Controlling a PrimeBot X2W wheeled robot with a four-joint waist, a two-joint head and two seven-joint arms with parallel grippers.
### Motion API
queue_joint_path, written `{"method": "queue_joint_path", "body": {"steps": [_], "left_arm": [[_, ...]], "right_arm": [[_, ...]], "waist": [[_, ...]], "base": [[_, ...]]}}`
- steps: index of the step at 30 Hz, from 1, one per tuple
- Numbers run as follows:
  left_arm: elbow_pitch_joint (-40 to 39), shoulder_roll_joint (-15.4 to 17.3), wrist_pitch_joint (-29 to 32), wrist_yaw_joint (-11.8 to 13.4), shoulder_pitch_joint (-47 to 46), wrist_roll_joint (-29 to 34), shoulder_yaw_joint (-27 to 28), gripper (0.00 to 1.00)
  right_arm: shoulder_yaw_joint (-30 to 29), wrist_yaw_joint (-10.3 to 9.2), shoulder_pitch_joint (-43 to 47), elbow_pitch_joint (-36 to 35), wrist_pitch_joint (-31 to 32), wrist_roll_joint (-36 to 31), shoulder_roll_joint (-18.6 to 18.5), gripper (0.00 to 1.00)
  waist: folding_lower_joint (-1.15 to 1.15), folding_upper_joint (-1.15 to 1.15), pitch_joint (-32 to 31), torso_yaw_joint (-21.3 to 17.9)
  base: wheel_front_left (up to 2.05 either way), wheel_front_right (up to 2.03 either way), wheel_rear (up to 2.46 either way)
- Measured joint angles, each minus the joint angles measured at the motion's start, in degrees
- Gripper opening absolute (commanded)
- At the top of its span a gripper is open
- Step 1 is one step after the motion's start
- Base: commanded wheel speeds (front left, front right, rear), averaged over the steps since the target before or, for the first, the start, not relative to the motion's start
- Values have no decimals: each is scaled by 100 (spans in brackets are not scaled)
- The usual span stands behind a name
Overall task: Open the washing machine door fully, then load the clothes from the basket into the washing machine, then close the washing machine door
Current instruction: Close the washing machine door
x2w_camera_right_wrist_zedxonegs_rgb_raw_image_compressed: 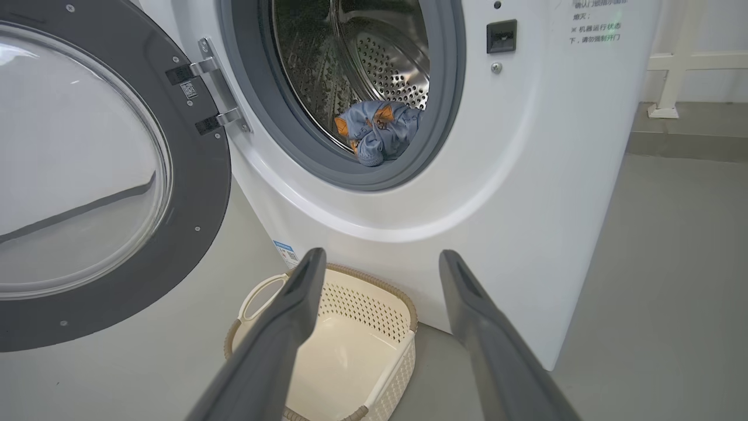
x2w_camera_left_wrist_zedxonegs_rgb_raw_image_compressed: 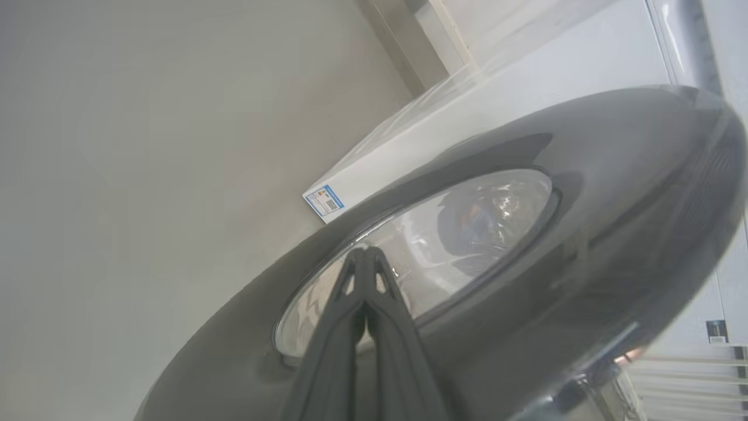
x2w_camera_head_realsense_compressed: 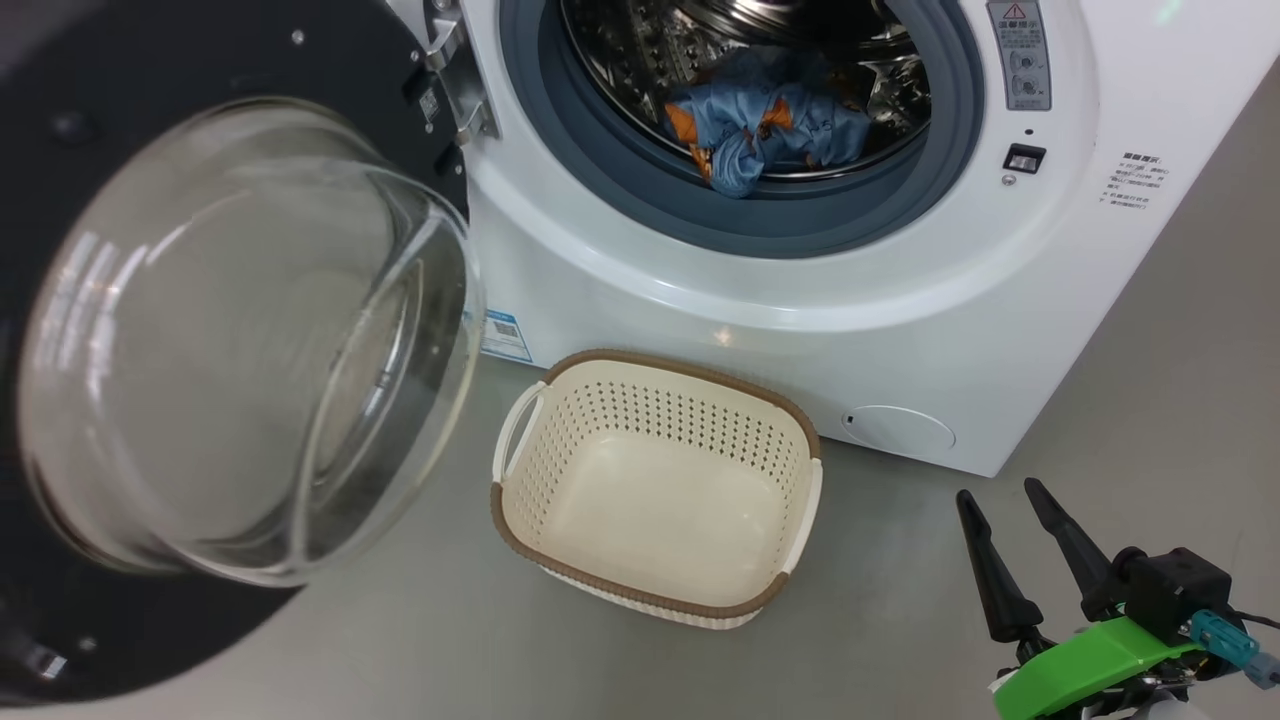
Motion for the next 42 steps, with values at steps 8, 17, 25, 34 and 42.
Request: {"method": "queue_joint_path", "body": {"steps": [8, 17, 25, 34, 42], "left_arm": [[-928, -99, 600, -16, 311, -259, -98, 0], [-2310, -491, 1265, -16, 417, -738, -73, 0], [-3159, -1031, 1532, -15, 398, -686, -360, 0], [-3297, -1737, 1450, -16, -144, -480, -627, 0], [-3004, -2213, 1126, -16, -549, -67, -802, 0]], "right_arm": [[-85, 0, 141, -4, 0, 1, 13, 100], [-190, 0, 217, -33, 0, 1, 85, 100], [-288, 0, 216, -81, 0, 0, 137, 100], [-369, 0, 212, -130, 0, -1, 207, 100], [-408, 0, 197, -189, 0, -52, 282, 100]], "waist": [[0, 0, -106, 6], [0, 0, -183, -125], [0, 0, -170, -446], [0, 0, -95, -890], [0, 0, 19, -1377]], "base": [[0, 0, 0], [0, 0, 0], [0, 0, 0], [0, 0, 0], [0, 0, 0]]}}
